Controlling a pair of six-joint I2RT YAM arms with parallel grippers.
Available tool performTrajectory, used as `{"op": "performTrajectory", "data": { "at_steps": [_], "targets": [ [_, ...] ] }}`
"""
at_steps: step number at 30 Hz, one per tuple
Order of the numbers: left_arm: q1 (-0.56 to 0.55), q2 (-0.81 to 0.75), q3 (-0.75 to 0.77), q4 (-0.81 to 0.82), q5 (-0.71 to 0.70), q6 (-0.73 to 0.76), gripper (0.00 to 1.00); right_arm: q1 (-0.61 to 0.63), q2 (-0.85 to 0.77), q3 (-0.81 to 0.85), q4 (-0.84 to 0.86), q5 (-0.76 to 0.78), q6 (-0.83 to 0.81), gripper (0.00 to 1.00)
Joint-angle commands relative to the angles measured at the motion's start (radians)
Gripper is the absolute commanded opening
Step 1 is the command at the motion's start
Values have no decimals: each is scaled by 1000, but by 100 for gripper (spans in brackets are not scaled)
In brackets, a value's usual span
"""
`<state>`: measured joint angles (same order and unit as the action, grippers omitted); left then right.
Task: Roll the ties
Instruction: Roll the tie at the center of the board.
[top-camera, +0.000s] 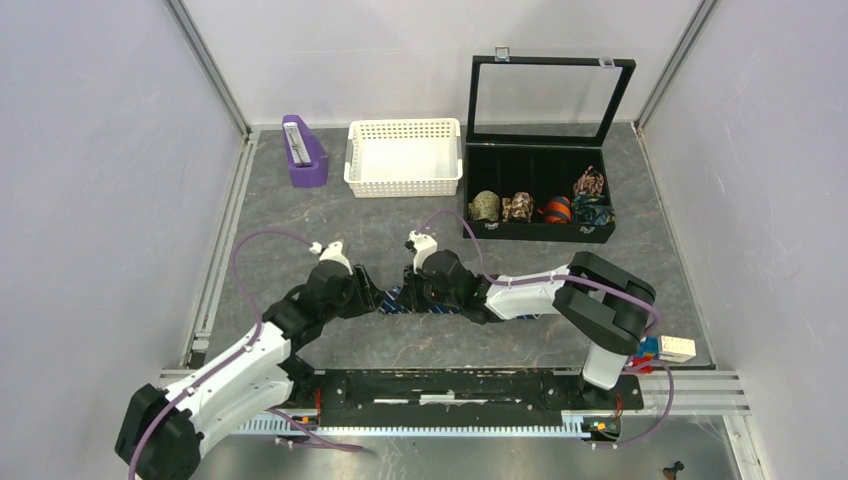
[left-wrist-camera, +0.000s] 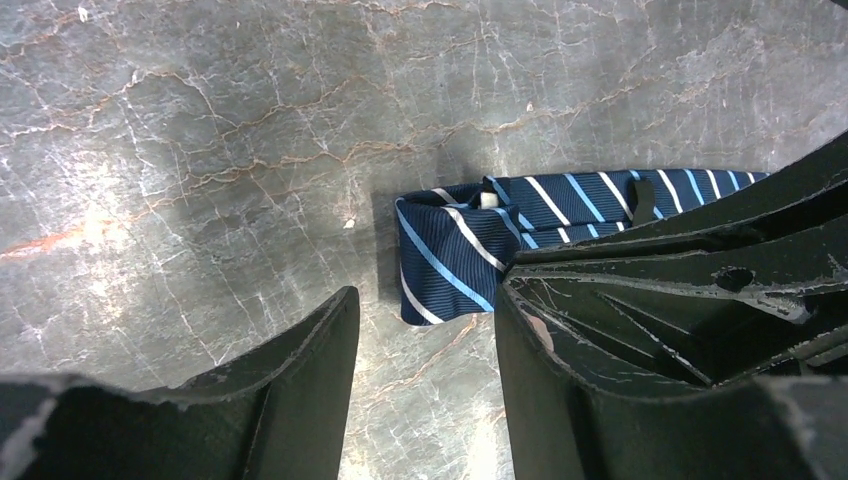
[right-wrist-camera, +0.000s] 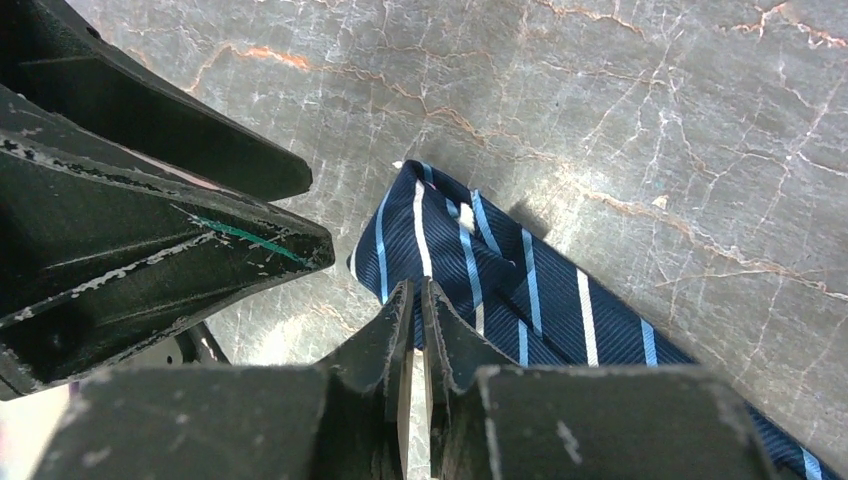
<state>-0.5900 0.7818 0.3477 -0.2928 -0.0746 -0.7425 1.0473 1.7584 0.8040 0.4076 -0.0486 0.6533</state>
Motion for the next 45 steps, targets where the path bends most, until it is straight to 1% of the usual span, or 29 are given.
{"op": "performTrajectory", "data": {
  "at_steps": [1,15,26,27,32,34,45],
  "targets": [
    [9,7,-16,53,29,11,58,5,14,28,25,24,-15,12],
    [10,28,-71,150,67,-1,56,5,26,-8,41,38,-26,8],
    [10,57,-103,234,72,-8,55,3,42,-23,54,41,-26,8],
    [10,59,-109,244,97,-9,55,3,43,-25,57,41,-26,7],
    [10,60,-133,288,111,-9,54,1,44,-29,57,41,-27,7],
    [10,58,-144,336,114,-5,53,-1,42,-30,57,38,-28,7],
    [11,97,-180,446,92,-3,48,-8,42,-27,60,23,-30,7]
  ]
}}
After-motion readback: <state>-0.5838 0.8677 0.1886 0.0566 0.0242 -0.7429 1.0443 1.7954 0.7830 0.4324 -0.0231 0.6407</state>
